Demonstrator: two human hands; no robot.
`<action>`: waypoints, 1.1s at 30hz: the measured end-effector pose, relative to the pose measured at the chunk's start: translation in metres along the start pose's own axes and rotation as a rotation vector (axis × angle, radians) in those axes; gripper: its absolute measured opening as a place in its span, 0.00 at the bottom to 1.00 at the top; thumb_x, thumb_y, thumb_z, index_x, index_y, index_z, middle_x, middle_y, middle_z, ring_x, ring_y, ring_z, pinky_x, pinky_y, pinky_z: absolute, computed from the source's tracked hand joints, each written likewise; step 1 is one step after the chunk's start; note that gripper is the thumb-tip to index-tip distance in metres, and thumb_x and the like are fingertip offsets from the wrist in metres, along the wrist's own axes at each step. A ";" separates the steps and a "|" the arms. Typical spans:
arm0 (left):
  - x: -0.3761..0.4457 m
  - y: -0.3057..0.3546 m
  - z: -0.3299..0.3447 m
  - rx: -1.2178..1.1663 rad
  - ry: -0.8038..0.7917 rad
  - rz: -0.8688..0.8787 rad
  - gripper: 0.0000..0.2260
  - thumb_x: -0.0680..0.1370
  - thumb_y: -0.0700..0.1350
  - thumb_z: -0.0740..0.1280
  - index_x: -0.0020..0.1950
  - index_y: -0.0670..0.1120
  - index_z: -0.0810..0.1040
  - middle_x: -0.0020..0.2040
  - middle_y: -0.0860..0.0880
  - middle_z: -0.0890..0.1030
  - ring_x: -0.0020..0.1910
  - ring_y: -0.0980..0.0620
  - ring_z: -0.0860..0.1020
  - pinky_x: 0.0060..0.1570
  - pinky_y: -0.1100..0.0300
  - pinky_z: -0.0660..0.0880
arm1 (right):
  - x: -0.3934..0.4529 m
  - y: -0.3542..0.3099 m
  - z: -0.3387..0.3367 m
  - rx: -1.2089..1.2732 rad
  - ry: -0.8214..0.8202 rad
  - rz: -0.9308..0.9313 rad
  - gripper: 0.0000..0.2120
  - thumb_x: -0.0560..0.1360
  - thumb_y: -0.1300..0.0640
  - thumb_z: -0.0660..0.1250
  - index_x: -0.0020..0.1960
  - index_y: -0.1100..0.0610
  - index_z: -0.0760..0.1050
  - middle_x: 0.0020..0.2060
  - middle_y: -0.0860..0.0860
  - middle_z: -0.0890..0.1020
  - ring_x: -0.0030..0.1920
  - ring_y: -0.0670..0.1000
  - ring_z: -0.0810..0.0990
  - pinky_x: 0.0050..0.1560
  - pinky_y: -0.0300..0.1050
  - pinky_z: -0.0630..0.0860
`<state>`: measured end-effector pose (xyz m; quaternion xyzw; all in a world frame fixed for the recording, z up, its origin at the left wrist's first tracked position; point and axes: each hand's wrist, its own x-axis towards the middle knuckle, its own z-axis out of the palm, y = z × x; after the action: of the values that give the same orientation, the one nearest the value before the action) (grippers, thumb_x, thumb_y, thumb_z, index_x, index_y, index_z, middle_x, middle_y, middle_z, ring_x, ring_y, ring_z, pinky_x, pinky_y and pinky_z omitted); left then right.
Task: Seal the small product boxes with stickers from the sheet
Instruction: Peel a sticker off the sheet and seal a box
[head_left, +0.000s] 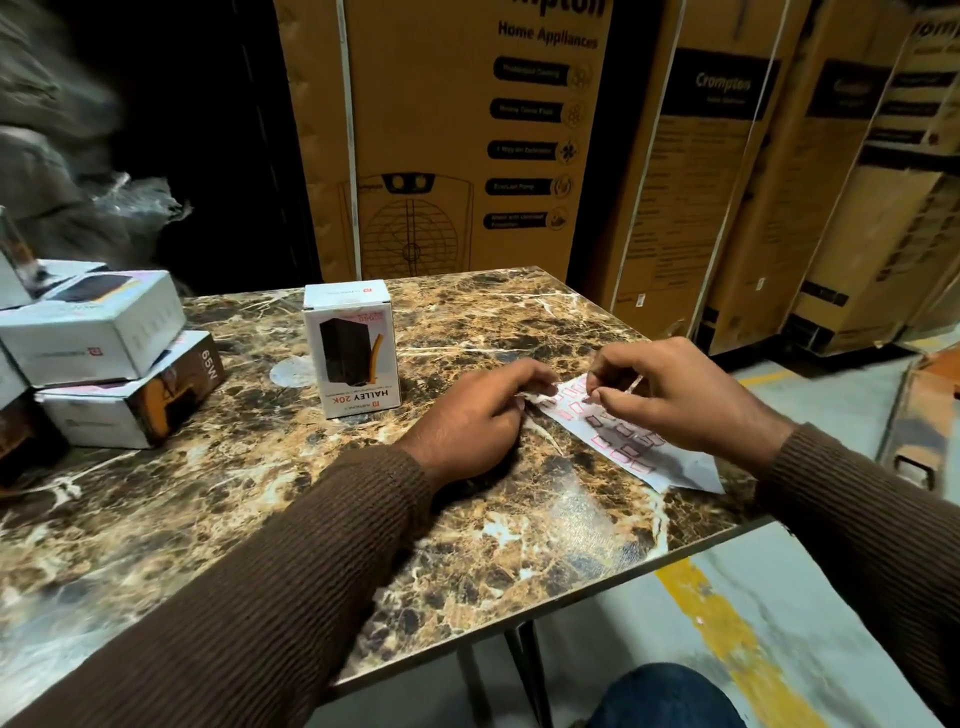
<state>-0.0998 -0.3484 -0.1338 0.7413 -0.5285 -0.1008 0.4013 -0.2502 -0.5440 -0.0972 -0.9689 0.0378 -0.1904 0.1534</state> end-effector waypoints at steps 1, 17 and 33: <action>-0.001 0.000 -0.001 -0.041 0.033 -0.005 0.23 0.84 0.31 0.58 0.74 0.51 0.76 0.72 0.54 0.78 0.66 0.61 0.76 0.60 0.70 0.69 | 0.000 -0.001 0.000 0.014 0.010 0.015 0.04 0.80 0.57 0.72 0.48 0.48 0.81 0.41 0.41 0.84 0.46 0.40 0.82 0.44 0.32 0.76; -0.032 -0.003 -0.144 0.313 0.544 0.317 0.17 0.81 0.31 0.64 0.67 0.44 0.82 0.64 0.52 0.83 0.65 0.59 0.78 0.66 0.61 0.76 | 0.072 -0.102 0.002 0.360 0.335 -0.157 0.02 0.78 0.60 0.75 0.48 0.55 0.82 0.44 0.46 0.85 0.46 0.46 0.84 0.44 0.39 0.82; -0.053 -0.054 -0.145 0.200 0.604 0.205 0.10 0.83 0.45 0.67 0.62 0.46 0.82 0.57 0.53 0.84 0.60 0.54 0.81 0.61 0.48 0.79 | 0.124 -0.138 0.069 0.517 0.414 -0.158 0.06 0.81 0.62 0.68 0.53 0.55 0.84 0.49 0.47 0.85 0.51 0.45 0.82 0.48 0.40 0.79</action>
<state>-0.0015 -0.2254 -0.0908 0.7163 -0.4648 0.2169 0.4730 -0.1070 -0.4097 -0.0705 -0.8387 -0.0566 -0.3978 0.3676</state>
